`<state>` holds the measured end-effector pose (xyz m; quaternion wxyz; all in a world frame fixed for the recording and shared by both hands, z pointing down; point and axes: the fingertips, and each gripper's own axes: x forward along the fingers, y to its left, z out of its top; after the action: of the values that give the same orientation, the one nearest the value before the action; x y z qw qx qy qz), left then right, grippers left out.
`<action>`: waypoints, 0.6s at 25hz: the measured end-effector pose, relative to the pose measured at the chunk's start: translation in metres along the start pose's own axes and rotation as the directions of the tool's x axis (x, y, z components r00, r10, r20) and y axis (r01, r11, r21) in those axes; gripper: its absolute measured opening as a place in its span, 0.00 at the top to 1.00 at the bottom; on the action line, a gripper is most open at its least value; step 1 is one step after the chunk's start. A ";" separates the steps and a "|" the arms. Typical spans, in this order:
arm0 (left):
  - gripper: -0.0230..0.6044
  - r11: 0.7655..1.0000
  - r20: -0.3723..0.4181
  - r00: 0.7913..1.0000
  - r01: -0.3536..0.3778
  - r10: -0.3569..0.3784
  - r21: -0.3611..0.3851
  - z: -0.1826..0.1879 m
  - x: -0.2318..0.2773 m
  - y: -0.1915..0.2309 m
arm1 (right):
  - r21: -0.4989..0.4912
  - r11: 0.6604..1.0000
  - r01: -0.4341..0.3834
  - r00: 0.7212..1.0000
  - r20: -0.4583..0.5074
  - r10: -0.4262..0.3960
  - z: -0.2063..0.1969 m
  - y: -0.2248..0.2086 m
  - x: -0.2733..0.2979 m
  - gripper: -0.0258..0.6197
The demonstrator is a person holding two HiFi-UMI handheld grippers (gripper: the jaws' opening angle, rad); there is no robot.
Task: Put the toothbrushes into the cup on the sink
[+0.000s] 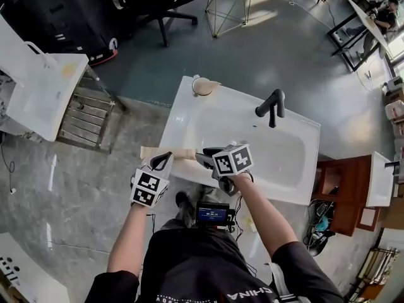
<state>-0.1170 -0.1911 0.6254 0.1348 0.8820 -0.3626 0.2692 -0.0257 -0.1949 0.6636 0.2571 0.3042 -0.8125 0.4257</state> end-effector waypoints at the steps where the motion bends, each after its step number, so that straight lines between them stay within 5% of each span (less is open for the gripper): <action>1: 0.97 1.000 -0.007 1.000 -0.006 0.006 -0.003 -0.001 0.003 0.002 | 0.010 1.000 -0.011 1.000 -0.010 0.011 -0.001 -0.002 0.004 0.72; 15: 0.97 0.997 -0.103 0.995 -0.021 0.013 -0.076 -0.033 0.026 0.012 | 0.111 0.976 -0.189 0.976 -0.092 0.200 -0.014 -0.005 0.037 0.70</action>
<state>-0.1228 -0.1995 0.6677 0.1849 0.8580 -0.3729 0.3010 -0.0455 -0.1952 0.6984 0.2396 0.2135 -0.8015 0.5046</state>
